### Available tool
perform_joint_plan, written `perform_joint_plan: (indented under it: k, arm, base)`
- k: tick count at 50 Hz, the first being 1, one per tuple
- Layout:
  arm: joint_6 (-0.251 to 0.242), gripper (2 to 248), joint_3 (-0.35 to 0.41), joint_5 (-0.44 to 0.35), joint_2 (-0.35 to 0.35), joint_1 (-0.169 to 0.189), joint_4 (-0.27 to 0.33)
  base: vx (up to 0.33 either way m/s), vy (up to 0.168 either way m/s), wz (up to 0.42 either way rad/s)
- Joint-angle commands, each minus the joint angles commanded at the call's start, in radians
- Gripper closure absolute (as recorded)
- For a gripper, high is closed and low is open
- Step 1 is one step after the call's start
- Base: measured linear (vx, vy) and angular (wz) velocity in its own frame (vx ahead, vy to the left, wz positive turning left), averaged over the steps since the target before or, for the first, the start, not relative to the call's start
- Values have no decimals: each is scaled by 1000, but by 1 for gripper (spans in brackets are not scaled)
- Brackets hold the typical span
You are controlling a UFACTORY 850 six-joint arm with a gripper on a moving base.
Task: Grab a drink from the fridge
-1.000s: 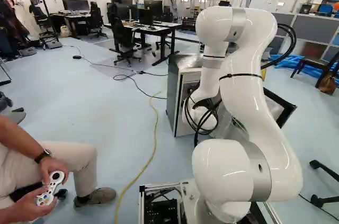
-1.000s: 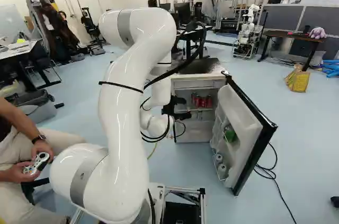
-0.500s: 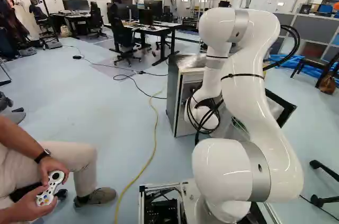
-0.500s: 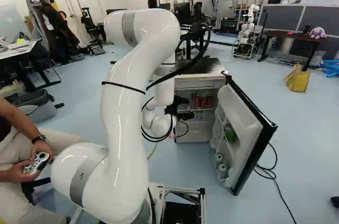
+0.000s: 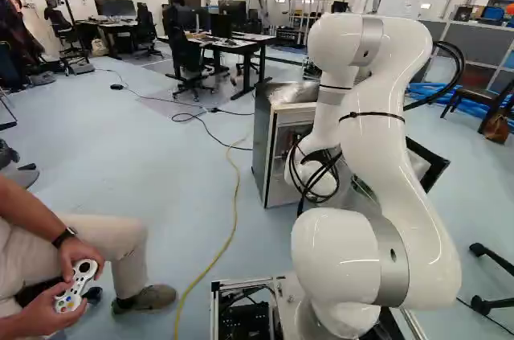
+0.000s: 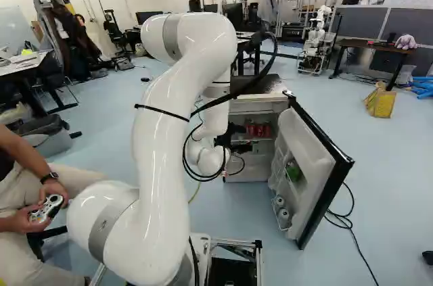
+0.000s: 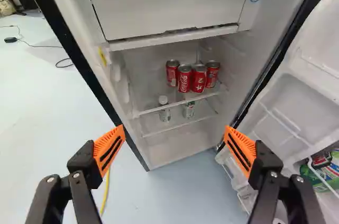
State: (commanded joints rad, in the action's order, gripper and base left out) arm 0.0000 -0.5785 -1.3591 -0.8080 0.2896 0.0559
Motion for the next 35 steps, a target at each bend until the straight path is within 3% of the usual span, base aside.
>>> perform_joint_plan:
  k: [35]
  arm:
    - [0, 3, -35, 0, -19, 83, 146]
  base:
    - [0, 0, 0]
